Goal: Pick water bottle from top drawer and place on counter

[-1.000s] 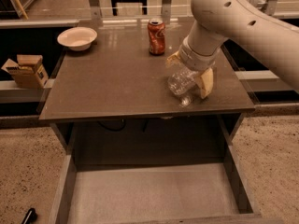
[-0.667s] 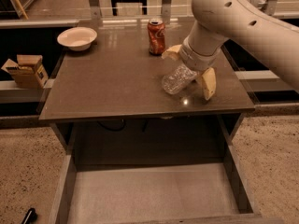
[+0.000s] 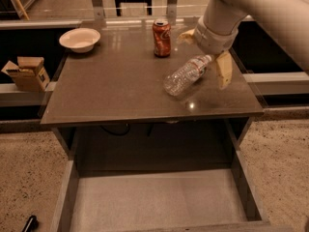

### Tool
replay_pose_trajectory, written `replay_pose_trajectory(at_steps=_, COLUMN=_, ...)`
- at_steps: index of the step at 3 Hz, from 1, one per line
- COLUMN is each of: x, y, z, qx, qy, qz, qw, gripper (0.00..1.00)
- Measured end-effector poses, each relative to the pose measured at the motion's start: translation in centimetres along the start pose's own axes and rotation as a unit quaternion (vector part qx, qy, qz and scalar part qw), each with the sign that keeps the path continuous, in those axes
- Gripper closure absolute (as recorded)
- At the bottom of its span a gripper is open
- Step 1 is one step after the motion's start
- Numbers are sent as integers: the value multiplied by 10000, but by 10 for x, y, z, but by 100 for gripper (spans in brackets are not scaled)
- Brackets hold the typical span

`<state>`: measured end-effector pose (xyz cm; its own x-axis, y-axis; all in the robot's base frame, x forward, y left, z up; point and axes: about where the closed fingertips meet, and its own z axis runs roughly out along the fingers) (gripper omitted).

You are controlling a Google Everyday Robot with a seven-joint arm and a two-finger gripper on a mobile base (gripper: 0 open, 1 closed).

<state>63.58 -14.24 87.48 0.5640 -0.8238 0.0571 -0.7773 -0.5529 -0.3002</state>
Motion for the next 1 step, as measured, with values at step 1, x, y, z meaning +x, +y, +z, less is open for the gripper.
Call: replay_pose_trajectory(at_steps=1, x=7, y=-3, z=-12, qx=60, qy=41, qz=167, qw=9998, gripper=0)
